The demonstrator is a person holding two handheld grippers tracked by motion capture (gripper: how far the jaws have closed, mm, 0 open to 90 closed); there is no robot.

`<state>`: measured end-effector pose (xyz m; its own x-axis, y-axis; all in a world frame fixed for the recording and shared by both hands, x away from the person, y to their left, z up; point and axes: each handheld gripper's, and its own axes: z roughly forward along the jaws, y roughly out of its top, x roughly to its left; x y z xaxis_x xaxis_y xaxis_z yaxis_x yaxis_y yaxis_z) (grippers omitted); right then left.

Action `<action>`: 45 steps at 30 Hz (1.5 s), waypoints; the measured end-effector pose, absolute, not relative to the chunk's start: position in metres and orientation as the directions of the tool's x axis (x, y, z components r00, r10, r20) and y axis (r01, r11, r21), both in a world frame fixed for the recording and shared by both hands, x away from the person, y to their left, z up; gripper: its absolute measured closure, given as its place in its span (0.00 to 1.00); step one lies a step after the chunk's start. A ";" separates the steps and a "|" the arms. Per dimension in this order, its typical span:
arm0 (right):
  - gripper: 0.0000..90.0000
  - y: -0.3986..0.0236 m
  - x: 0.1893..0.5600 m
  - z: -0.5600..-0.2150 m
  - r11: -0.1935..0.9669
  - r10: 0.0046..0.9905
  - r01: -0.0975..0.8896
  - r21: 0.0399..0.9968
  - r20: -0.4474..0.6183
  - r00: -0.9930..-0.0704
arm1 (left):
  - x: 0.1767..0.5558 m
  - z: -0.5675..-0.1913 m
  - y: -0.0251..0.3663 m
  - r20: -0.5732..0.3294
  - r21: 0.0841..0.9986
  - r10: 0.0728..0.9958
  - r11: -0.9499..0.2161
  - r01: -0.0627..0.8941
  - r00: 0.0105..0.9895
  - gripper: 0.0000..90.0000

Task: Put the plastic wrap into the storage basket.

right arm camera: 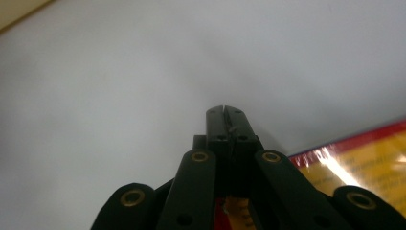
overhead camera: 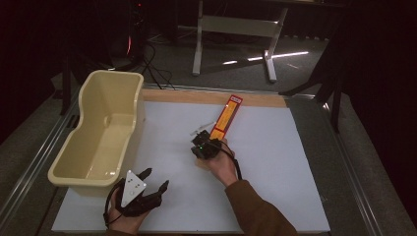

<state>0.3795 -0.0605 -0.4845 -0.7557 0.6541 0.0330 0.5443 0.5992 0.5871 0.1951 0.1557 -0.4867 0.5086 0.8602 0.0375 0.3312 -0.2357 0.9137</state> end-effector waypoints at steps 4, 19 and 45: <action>1.00 -0.097 0.362 -0.484 0.586 0.665 0.567 0.580 0.055 -0.744 | 0.195 -0.488 0.154 0.039 0.913 0.859 -0.238 0.331 0.511 0.37; 0.87 -0.182 0.346 -0.475 0.548 0.700 0.578 0.605 0.046 -0.712 | 0.197 -0.489 0.150 0.040 0.912 0.858 -0.240 0.331 0.512 0.37; 0.38 -0.148 0.486 -0.494 0.436 0.870 0.780 0.449 0.010 -0.492 | 0.200 -0.492 0.150 0.017 0.908 0.862 -0.226 0.354 0.507 0.37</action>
